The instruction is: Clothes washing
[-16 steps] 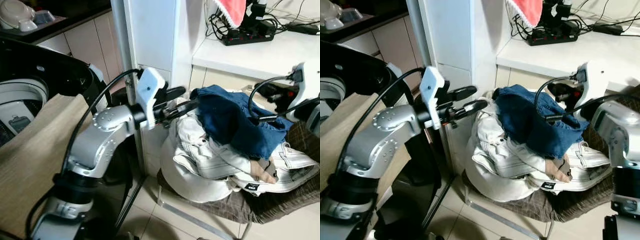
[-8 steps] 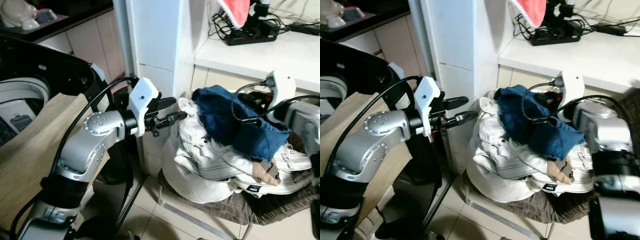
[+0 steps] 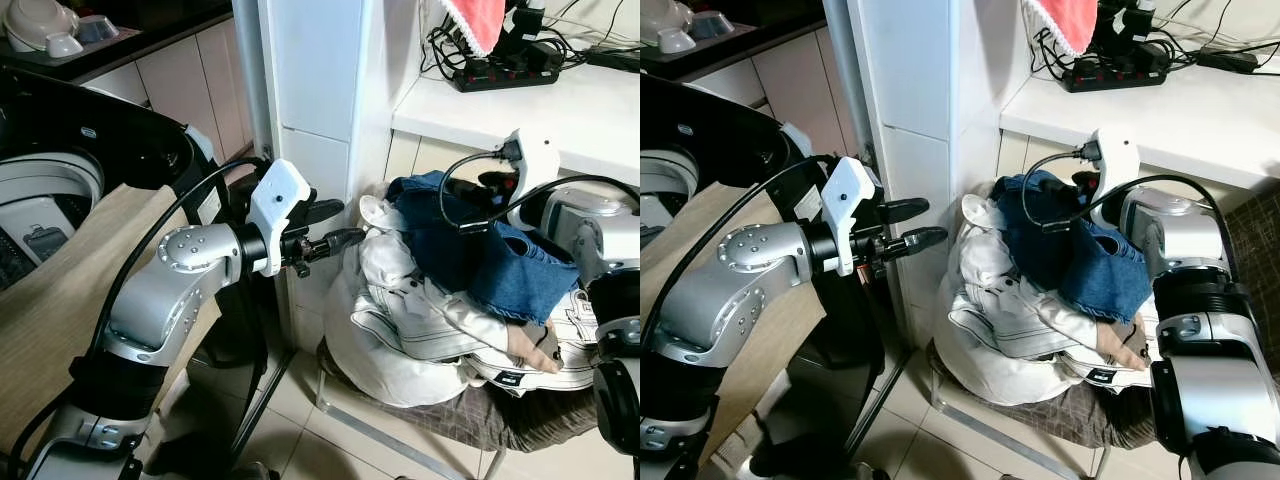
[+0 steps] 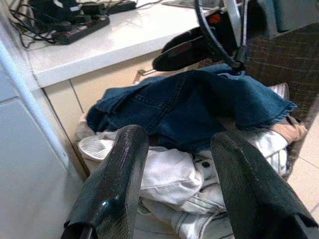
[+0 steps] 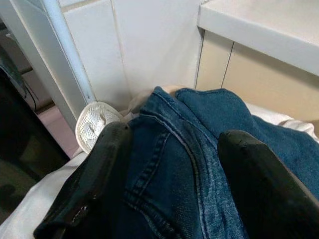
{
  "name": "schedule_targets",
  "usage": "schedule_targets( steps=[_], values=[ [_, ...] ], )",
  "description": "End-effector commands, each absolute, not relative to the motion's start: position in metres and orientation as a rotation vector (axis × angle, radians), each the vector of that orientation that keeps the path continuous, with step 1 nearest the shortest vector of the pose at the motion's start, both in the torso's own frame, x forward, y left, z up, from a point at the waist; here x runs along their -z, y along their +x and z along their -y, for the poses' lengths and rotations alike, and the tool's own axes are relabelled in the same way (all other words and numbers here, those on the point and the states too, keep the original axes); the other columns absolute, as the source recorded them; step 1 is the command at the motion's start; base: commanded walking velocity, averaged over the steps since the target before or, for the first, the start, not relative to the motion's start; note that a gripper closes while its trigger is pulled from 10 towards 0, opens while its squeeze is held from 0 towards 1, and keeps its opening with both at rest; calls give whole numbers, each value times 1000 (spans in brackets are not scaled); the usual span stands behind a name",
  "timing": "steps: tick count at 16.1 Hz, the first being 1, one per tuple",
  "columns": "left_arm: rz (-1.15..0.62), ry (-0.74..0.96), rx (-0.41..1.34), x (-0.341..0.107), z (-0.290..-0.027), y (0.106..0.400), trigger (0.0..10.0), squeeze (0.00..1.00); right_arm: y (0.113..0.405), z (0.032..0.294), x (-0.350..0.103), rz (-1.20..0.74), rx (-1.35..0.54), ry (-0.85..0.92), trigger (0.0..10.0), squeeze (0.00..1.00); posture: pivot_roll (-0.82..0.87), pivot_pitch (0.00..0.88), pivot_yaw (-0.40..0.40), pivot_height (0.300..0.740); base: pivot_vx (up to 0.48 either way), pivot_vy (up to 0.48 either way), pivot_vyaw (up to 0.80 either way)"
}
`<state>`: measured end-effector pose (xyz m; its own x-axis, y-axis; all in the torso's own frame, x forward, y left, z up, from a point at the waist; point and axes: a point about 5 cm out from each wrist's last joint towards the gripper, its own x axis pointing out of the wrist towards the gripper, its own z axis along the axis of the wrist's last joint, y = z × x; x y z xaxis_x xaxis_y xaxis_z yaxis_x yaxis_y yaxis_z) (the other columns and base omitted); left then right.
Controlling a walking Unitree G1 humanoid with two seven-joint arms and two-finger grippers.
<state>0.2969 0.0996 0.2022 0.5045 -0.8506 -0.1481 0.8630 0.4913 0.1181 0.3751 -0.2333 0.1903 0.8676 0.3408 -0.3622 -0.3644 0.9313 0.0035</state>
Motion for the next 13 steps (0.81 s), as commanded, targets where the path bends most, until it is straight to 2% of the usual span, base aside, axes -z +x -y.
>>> schedule_targets(
  steps=[1,2,3,4,7,8,9,10,13],
  values=[
    [-72,196,1063,-204,-99,293,10000,0,379,230,-194,-368,-374,-104,10000,1000,-81,0,23,740,0,0,0],
    [-79,198,1076,-203,-98,292,10000,0,381,230,-188,-405,-351,-140,10000,1000,-84,0,24,740,0,0,0],
    [-82,200,1083,-203,-97,292,10000,0,379,229,-180,-451,-360,-195,10000,557,-85,0,25,740,0,0,0],
    [-84,201,1086,-202,-96,291,10000,0,378,227,-174,-477,-377,-198,10000,0,-86,0,24,740,0,0,0],
    [-93,213,1097,-201,-96,290,10000,0,373,220,-158,-558,-444,-132,10000,0,-86,0,24,740,0,0,0],
    [-94,214,1098,-201,-96,290,10000,0,372,220,-156,-567,-447,-119,8667,0,-86,0,24,740,0,0,0],
    [-94,214,1100,-201,-96,290,10000,0,373,221,-155,-575,-436,-117,510,0,-86,0,24,740,0,0,0],
    [-95,215,1102,-201,-96,290,10000,0,372,222,-154,-584,-427,-122,0,0,-86,0,25,740,0,0,0],
    [-97,219,1112,-201,-96,290,10000,0,372,226,-153,-603,-421,-143,0,0,-90,0,30,740,0,0,0]
  ],
)
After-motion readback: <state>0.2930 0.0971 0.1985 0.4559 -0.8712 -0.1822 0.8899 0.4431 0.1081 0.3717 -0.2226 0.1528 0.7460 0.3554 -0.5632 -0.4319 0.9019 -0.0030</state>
